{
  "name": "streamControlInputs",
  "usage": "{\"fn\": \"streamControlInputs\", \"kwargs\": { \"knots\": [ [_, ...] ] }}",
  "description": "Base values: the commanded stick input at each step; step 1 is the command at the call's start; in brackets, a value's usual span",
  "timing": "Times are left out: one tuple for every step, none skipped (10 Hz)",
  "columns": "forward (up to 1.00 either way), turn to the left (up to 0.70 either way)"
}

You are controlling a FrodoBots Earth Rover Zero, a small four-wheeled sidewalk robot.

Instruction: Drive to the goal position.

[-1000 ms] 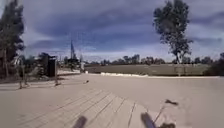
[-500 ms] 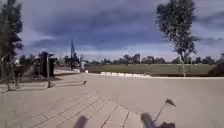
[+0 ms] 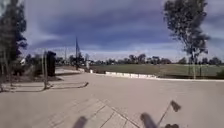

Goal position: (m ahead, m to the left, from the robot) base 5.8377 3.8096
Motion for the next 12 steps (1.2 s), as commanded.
{"fn": "streamControlInputs", "kwargs": {
  "knots": [
    [1.0,0.18],
    [1.0,0.4],
    [1.0,0.4],
    [1.0,0.0],
    [1.0,0.0],
    [1.0,0.35],
    [1.0,0.37],
    [1.0,0.4],
    [0.95,0.0],
    [0.89,0.0],
    [0.85,0.01],
    [0.85,0.05]
  ]
}}
